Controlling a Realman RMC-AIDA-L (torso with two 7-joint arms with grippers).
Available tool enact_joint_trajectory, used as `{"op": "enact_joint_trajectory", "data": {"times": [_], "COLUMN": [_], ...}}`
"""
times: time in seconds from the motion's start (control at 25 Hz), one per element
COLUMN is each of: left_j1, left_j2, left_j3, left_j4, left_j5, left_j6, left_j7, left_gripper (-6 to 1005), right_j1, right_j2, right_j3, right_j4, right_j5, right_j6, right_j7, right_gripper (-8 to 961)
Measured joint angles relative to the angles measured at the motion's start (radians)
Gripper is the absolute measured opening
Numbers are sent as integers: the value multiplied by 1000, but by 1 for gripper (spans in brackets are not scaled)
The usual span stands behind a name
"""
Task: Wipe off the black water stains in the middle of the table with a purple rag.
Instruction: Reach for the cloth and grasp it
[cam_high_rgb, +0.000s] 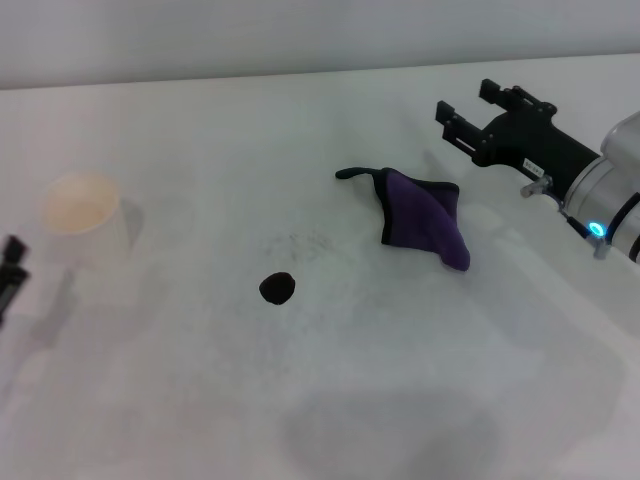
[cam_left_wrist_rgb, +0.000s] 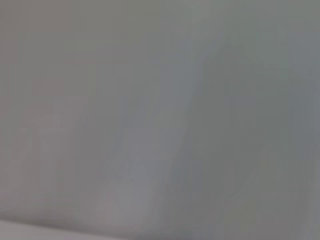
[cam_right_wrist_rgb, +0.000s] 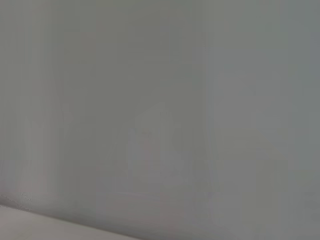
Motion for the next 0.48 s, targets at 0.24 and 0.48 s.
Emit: {"op": "enact_joint_trajectory", "data": {"times": [0.24,0.48], "left_j1": [30,22], "left_j2": [3,3], "left_j3": [-104,-158], "left_j4": [10,9], "left_j5": [-67,-171], "left_j6": [-23,-4], "left_j7": [0,4], "left_gripper": [891,890], "right_j1": [3,71], "right_j2": [-10,-52], "right_j3": [-31,-34], "right_j4": [20,65], "right_j5": [-31,-217], "right_j6": [46,-57], "right_j7": [115,324], "right_gripper": [723,724]}}
